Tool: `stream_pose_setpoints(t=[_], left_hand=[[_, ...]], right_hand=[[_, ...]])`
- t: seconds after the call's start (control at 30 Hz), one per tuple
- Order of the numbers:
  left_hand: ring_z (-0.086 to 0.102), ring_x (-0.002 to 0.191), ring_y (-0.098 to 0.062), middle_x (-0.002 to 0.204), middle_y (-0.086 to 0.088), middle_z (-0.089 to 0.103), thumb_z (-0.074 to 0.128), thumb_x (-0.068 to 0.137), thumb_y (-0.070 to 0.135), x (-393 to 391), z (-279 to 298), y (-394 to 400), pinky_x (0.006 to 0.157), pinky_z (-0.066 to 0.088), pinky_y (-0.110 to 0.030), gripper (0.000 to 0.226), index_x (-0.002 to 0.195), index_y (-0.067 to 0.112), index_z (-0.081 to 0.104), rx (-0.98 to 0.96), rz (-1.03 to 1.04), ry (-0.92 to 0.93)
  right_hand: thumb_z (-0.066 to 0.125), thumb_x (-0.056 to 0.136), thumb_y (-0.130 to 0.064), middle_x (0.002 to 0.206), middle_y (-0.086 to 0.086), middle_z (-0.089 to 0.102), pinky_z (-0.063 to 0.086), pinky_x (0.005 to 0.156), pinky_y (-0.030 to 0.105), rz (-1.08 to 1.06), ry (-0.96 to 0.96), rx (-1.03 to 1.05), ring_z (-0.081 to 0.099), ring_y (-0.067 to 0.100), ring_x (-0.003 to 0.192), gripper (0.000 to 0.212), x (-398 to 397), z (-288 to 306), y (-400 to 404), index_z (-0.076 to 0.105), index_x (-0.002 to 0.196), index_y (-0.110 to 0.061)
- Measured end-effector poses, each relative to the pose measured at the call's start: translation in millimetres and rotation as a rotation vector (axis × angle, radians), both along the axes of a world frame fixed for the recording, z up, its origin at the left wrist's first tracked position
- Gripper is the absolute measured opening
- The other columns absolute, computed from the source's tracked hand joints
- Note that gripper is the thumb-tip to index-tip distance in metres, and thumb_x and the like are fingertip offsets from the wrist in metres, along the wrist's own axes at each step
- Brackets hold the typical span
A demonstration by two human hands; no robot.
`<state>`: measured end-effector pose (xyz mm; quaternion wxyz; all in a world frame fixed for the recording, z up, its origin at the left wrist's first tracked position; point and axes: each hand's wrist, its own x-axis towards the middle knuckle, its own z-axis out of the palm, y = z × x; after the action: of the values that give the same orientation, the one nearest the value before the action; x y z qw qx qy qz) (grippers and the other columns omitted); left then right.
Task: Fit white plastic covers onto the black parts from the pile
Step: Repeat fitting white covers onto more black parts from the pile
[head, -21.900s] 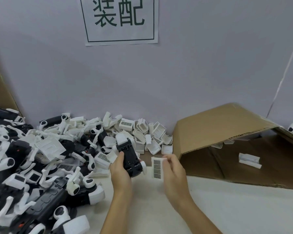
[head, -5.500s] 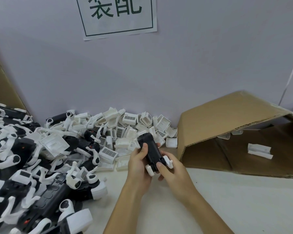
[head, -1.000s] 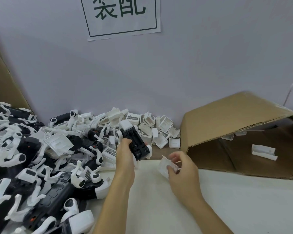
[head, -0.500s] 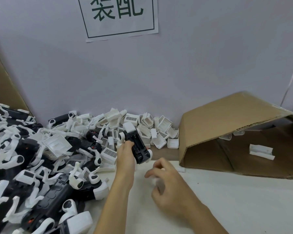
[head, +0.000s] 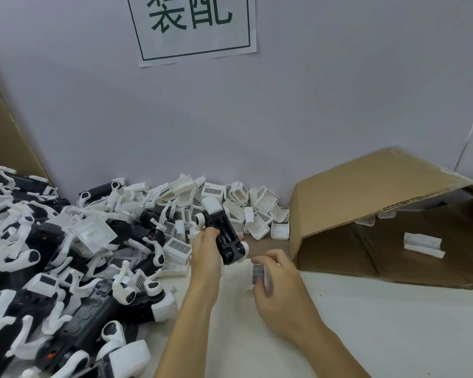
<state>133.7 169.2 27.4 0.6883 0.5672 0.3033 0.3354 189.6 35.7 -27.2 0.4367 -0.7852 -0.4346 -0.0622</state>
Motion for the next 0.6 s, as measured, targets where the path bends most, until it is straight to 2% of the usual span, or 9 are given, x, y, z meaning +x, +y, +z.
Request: stream_pose_setpoints(t=[0.03,0.1,0.17,0.2,0.3,0.37,0.43,0.5,0.6], left_hand=[[0.070,0.070,-0.016,0.091,-0.016,0.076,0.039,0.098,0.017,0.4,-1.0,0.3,0.053,0.051,-0.020,0.029,0.108,0.004,0.063,0.012,-0.011,0.010],[0.068,0.083,-0.025,0.102,-0.022,0.073,0.039,0.098,0.018,0.8,-0.8,-1.4,0.065,0.052,-0.026,0.030,0.108,0.002,0.063,0.034,-0.029,0.025],[0.067,0.094,-0.033,0.106,-0.024,0.071,0.040,0.098,0.018,1.2,-0.4,-3.4,0.076,0.049,-0.035,0.030,0.107,0.002,0.064,0.057,-0.039,0.040],[0.068,0.093,-0.030,0.104,-0.022,0.072,0.041,0.098,0.017,1.3,-0.8,-3.7,0.076,0.051,-0.033,0.028,0.104,0.004,0.065,0.073,-0.043,0.046],[0.066,0.067,-0.002,0.079,0.002,0.075,0.043,0.097,0.015,2.1,-4.3,-2.9,0.053,0.048,-0.013,0.024,0.089,0.012,0.065,0.118,-0.063,0.043],[0.057,0.050,0.008,0.057,0.018,0.065,0.044,0.097,0.015,1.8,-6.0,-3.8,0.042,0.039,-0.008,0.022,0.082,0.015,0.061,0.130,-0.079,0.032],[0.054,0.045,0.010,0.049,0.023,0.059,0.044,0.098,0.014,0.6,-5.6,-5.9,0.038,0.036,-0.007,0.023,0.079,0.016,0.058,0.144,-0.096,0.025],[0.055,0.046,0.011,0.050,0.025,0.060,0.044,0.098,0.014,0.6,-7.2,-5.7,0.039,0.037,-0.007,0.024,0.080,0.016,0.059,0.157,-0.105,0.022],[0.057,0.049,0.010,0.054,0.022,0.064,0.043,0.098,0.013,-0.6,-6.5,-5.7,0.042,0.039,-0.006,0.024,0.081,0.017,0.060,0.169,-0.106,0.033]], right_hand=[[0.059,0.093,-0.031,0.118,-0.017,0.041,0.040,0.096,0.019,0.003,-0.022,-0.034,0.044,0.003,0.113,0.034,-0.1,-1.2,0.6,0.061,0.127,-0.031],[0.061,0.094,-0.043,0.122,-0.016,0.039,0.035,0.099,0.021,0.015,-0.037,-0.137,0.038,0.005,0.115,0.030,-0.1,-3.4,2.0,0.062,0.124,-0.039],[0.066,0.094,-0.034,0.122,-0.016,0.037,0.033,0.093,0.012,0.006,0.013,-0.167,0.037,0.007,0.117,0.026,1.1,-4.6,2.7,0.065,0.120,-0.037],[0.066,0.093,-0.026,0.121,-0.015,0.036,0.034,0.090,0.009,-0.008,0.044,-0.143,0.039,0.008,0.117,0.028,2.2,-5.0,2.6,0.064,0.120,-0.035],[0.058,0.088,-0.010,0.126,-0.012,0.034,0.039,0.082,0.009,-0.058,0.137,-0.073,0.053,0.014,0.105,0.047,5.0,-5.5,1.0,0.054,0.129,-0.034],[0.056,0.087,-0.010,0.129,-0.011,0.033,0.039,0.082,0.013,-0.079,0.177,-0.073,0.056,0.019,0.107,0.056,4.3,-4.3,1.2,0.048,0.136,-0.034],[0.056,0.088,-0.016,0.131,-0.009,0.038,0.040,0.093,0.022,-0.105,0.160,-0.104,0.048,0.017,0.118,0.056,3.3,-4.6,2.1,0.044,0.140,-0.033],[0.058,0.091,-0.022,0.131,-0.006,0.045,0.036,0.104,0.030,-0.148,0.107,-0.137,0.041,0.016,0.125,0.052,2.7,-4.7,2.2,0.044,0.141,-0.030],[0.059,0.091,-0.018,0.127,-0.002,0.051,0.041,0.101,0.032,-0.181,0.168,-0.074,0.044,0.018,0.122,0.053,3.4,-4.0,2.3,0.046,0.141,-0.026]])
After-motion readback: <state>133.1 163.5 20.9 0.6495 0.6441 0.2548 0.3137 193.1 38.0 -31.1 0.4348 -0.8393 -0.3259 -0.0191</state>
